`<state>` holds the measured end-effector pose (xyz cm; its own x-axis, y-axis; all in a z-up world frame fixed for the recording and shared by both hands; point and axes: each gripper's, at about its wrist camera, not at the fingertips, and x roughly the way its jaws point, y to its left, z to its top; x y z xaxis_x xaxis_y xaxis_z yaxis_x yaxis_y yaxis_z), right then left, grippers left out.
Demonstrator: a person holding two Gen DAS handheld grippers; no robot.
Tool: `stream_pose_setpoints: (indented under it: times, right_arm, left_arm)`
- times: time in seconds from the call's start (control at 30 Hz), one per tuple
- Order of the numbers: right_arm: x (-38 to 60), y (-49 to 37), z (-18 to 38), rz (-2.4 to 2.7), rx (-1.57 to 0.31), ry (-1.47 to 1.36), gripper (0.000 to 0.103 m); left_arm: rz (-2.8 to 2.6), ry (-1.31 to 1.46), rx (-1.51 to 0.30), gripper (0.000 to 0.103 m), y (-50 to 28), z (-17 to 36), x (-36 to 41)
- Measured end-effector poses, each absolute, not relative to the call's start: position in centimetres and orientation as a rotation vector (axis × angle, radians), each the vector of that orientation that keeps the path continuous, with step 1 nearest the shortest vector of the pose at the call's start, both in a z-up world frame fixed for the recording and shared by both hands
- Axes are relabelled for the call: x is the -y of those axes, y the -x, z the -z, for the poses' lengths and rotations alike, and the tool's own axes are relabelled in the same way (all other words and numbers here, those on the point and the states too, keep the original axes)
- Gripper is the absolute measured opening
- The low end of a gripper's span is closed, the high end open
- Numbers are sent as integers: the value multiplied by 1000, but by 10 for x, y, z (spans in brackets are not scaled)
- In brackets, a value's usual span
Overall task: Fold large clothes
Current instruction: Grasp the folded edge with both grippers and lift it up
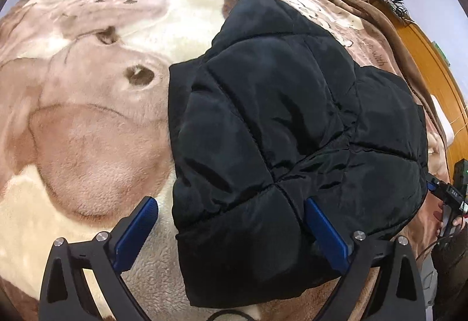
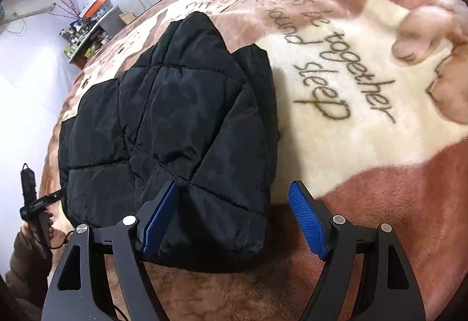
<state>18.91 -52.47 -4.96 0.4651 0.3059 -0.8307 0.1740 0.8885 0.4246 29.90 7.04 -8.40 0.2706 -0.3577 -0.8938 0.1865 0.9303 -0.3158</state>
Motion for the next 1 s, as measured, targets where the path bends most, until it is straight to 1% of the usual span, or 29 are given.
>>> stream_pose_setpoints:
  times: [0.17,0.37,0.47,0.53,0.77,1.0]
  right_arm:
    - [526,-196,54,-114,-1112,-512,77]
    - [527,-200,60,-119,-1121,-523,77]
    - [527,-202,65,-142,-1129,-534,78]
    - [529,-204,69,-153,-1138,-556,79]
    - [535,-207,80,-197,-1153,-618,80]
    - [545,-206,91,-280,-1161,-697,80]
  left_arm:
    - [380,143,-1276,102,-301,94,-69]
    - [320,18,-1224,102,-299,89,-47]
    - [332,6,-1238,103,-300,94,-42]
    - [352,37,-1266,103,-305,100,-46]
    - [437,276,-1365,103,-318,125,-74]
    - [507,355,-1433,103,-333,141,-84]
